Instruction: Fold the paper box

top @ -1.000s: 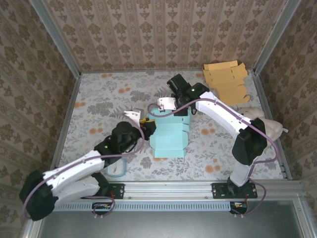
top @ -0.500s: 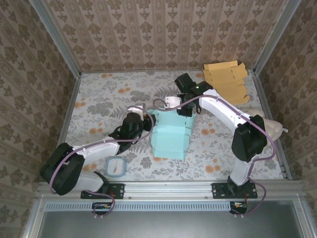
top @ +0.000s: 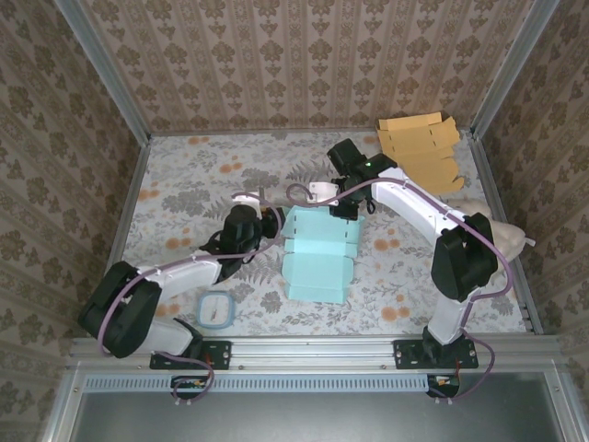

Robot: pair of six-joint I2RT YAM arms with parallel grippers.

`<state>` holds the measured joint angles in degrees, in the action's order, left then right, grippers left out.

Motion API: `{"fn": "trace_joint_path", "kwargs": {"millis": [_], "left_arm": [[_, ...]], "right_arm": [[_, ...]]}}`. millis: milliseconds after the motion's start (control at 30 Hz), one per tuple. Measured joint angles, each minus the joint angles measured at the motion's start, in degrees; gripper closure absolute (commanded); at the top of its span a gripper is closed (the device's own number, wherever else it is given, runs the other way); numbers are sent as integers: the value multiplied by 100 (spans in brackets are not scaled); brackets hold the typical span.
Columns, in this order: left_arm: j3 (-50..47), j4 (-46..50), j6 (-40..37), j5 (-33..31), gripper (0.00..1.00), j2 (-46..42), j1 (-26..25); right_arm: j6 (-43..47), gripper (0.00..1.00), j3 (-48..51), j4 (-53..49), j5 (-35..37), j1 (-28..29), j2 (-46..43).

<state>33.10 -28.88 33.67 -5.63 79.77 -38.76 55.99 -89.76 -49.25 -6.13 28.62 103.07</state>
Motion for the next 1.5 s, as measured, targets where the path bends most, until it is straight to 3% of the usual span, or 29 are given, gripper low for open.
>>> {"fn": "trace_joint_path", "kwargs": {"millis": [233,533,1000,1100,1267,1500], "left_arm": [[474,-28,-39,153,58,448,-505],[555,24,-87,155,57,450,-627],[-570,503,-243,136,58,-1364,-894],[-984,658,-238,-101,61,-1679,-754],[-1696,874,-39,-153,63,-2124,55],[-1722,772,7,-28,64,-1781,90]], "right_arm": [[-203,100,140,151,-136,-35,-22],[-374,100,332,293,-271,-85,-210],[-481,100,378,435,-485,-149,-251],[-518,100,411,452,-490,-149,-260],[-527,100,433,459,-490,-149,-262],[-597,100,455,590,-509,-149,-262]]}}
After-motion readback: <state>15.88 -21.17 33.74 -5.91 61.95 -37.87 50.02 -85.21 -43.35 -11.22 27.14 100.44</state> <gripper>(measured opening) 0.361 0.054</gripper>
